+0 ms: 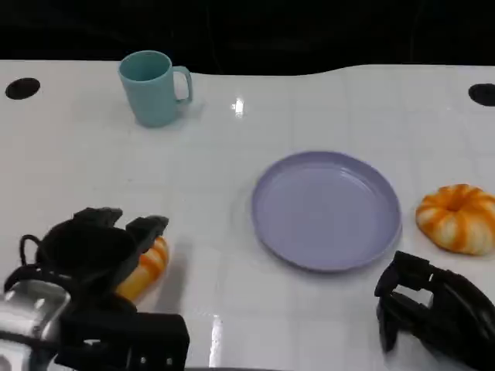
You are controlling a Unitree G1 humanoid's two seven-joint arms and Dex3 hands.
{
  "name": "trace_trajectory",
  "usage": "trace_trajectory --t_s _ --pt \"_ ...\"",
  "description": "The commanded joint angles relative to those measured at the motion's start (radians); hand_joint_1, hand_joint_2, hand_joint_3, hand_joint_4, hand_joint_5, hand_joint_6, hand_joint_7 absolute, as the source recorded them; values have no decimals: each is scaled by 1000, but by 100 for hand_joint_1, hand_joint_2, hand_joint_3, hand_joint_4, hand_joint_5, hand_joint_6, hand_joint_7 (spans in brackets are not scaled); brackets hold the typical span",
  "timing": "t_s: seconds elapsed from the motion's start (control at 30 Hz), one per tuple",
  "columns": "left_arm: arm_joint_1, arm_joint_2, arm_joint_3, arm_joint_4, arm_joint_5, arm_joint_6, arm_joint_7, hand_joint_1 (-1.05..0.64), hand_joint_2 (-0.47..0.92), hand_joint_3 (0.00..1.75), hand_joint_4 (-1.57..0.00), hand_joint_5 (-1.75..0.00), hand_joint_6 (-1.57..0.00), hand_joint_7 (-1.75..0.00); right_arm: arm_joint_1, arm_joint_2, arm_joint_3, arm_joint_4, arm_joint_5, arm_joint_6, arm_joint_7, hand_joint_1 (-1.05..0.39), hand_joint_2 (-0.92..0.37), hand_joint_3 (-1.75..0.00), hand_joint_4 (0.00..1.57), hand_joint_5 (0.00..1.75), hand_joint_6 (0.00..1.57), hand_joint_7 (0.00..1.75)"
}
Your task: Grasp the bread from the table and place it into the plate.
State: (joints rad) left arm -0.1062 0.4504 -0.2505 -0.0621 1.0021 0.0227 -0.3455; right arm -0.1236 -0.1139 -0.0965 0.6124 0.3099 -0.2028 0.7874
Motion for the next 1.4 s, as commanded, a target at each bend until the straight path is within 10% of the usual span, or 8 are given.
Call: trace_trajectory --t_s 0.03,0.73,0.83,0.9,0.97,1.0,1.1,1.4 --pt "-71 2 -39 87 3 41 -12 -48 83 0 -9 -3 -14 0 3 -16 -6 8 -5 -10 -2 -57 -92 -22 71 175 66 151" --pt "-221 -9 -159 468 -118 -9 151 -24 87 2 -21 -7 -27 -4 10 -15 -9 -7 3 12 -1 -56 -92 -20 72 175 67 150" --pt "-210 -12 -138 497 -165 -72 268 -17 78 41 -42 -11 -48 -2 11 -15 -9 -10 3 17 -4 -57 -92 -19 73 175 67 151" --pt "-204 -19 -119 532 -197 -131 382 -15 64 82 -64 -59 -78 -4 10 -16 -7 -11 -1 16 -8 -59 -92 -19 73 175 67 151" --pt "-205 -25 -108 573 -221 -197 486 -20 57 113 -73 -138 -107 -21 9 -16 -7 -10 -1 15 -7 -59 -92 -19 72 175 67 151" --pt "-208 -26 -108 593 -230 -228 527 -20 54 130 -77 -160 -87 -91 9 -16 -8 -10 0 17 -6 -58 -92 -19 72 175 67 152" --pt "-217 -27 -113 633 -239 -277 605 -21 54 139 -77 -173 -60 -160 6 -16 -8 -6 1 18 -6 -58 -92 -19 72 175 66 152" --pt "-242 -20 -123 686 -238 -368 713 -19 58 119 -67 -175 -47 -175 -3 -14 -10 14 -2 2 -3 -55 -92 -21 71 175 66 152"
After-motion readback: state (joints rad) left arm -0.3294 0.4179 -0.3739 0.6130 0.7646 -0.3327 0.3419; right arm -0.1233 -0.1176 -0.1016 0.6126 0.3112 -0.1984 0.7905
